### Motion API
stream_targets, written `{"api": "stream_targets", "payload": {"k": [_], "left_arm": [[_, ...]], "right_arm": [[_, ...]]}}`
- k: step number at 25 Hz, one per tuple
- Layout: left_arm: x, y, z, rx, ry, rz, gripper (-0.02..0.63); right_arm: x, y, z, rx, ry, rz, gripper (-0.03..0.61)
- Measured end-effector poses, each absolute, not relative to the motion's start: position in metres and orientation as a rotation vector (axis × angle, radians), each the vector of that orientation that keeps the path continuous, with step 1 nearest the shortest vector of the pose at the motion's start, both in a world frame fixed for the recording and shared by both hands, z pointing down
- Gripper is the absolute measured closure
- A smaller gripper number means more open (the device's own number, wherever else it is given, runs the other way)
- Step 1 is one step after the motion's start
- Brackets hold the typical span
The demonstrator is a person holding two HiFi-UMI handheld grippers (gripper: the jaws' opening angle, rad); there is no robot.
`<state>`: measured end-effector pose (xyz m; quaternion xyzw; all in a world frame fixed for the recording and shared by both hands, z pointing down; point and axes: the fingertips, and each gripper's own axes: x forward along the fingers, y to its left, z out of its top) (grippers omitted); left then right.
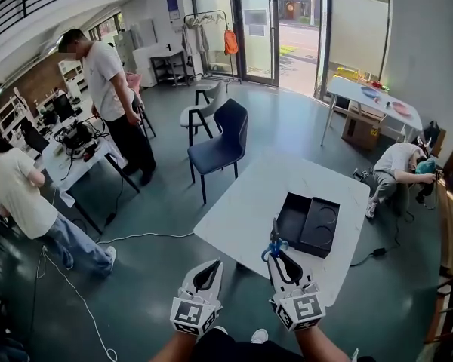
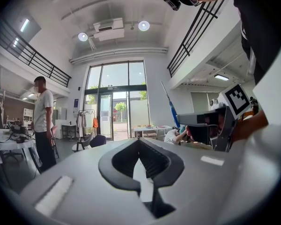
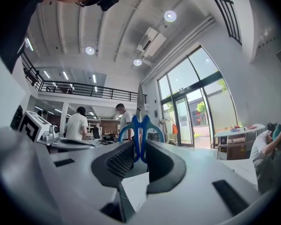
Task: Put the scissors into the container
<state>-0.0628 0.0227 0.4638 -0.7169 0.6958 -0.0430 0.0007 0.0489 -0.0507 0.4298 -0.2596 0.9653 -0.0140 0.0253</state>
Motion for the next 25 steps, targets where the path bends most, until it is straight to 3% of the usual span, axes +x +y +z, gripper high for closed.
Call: {"api": "stream_targets", "payload": {"k": [6,25], "left_arm": [[-0.073,-0.011,0.466,-2.287,2.160,-0.102,0.603],[-0.209,-0.144,0.444,-2.439,1.954,-0.059,0.604]], "right_arm": [[0.020,-0.067,0.436,-0.782,2.997,-0.037,0.500],[-0.121,-0.173,0.413,-1.034,2.901,-0.084,0.500]]}}
